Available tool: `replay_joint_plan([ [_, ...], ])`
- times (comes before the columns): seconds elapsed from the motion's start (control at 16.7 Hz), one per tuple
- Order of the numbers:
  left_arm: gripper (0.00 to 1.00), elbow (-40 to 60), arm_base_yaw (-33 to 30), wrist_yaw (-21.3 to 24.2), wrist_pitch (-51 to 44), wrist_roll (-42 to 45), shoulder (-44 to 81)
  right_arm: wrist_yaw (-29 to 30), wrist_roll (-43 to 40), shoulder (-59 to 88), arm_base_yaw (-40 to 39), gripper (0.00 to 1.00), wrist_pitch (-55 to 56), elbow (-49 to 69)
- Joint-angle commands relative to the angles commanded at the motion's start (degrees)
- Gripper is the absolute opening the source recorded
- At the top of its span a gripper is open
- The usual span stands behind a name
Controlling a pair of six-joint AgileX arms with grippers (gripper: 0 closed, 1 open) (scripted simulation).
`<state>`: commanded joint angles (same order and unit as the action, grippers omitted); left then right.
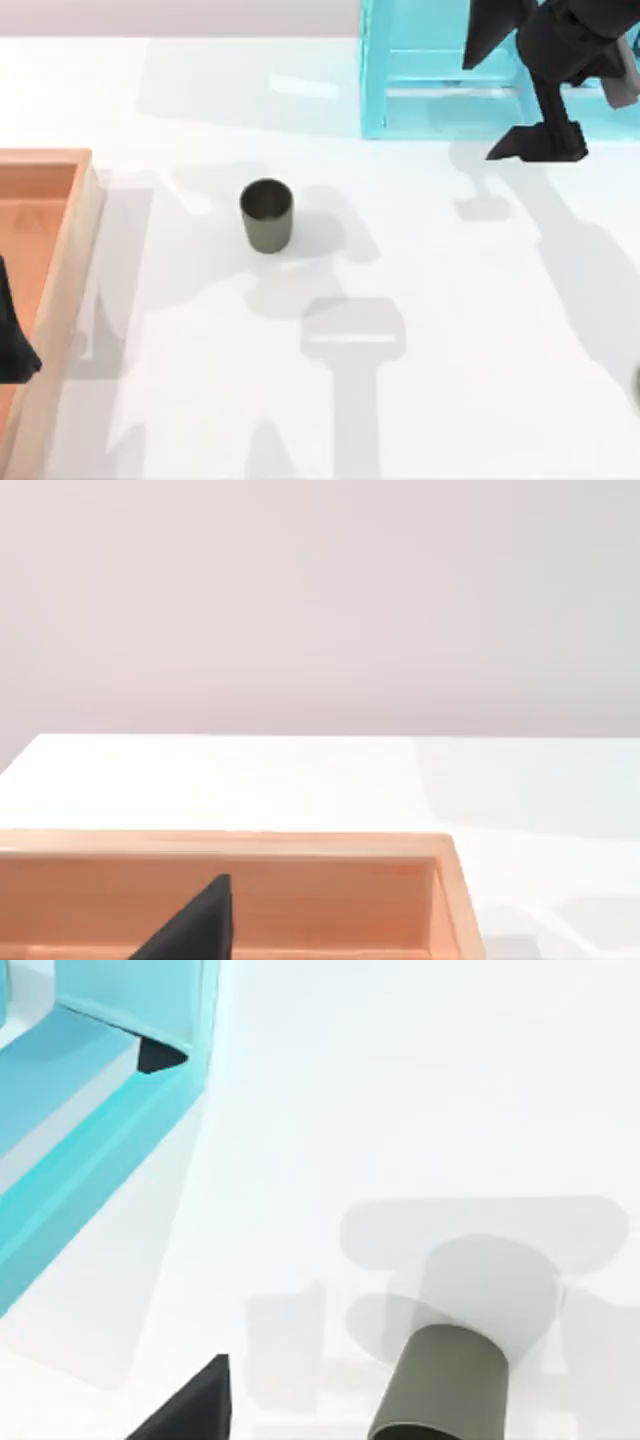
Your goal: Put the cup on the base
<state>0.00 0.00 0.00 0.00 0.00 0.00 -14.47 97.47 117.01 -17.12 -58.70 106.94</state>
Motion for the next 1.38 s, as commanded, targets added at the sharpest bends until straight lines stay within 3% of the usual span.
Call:
replay_joint_plan([
  [0.3,1.00,0.0,0.0,0.0,0.0,0.0,0.0,-2.2,18.0,16.2,-9.0,1.00,-10.3,20.1],
  [0.54,1.00,0.0,0.0,0.0,0.0,0.0,0.0,-3.1,27.2,24.0,-14.8,1.00,-15.0,31.3],
  [1.14,1.00,0.0,0.0,0.0,0.0,0.0,0.0,-3.4,30.9,26.3,-17.4,1.00,-16.5,35.7],
  [1.38,1.00,0.0,0.0,0.0,0.0,0.0,0.0,-3.1,32.2,28.7,-18.8,1.00,-10.4,32.4],
])
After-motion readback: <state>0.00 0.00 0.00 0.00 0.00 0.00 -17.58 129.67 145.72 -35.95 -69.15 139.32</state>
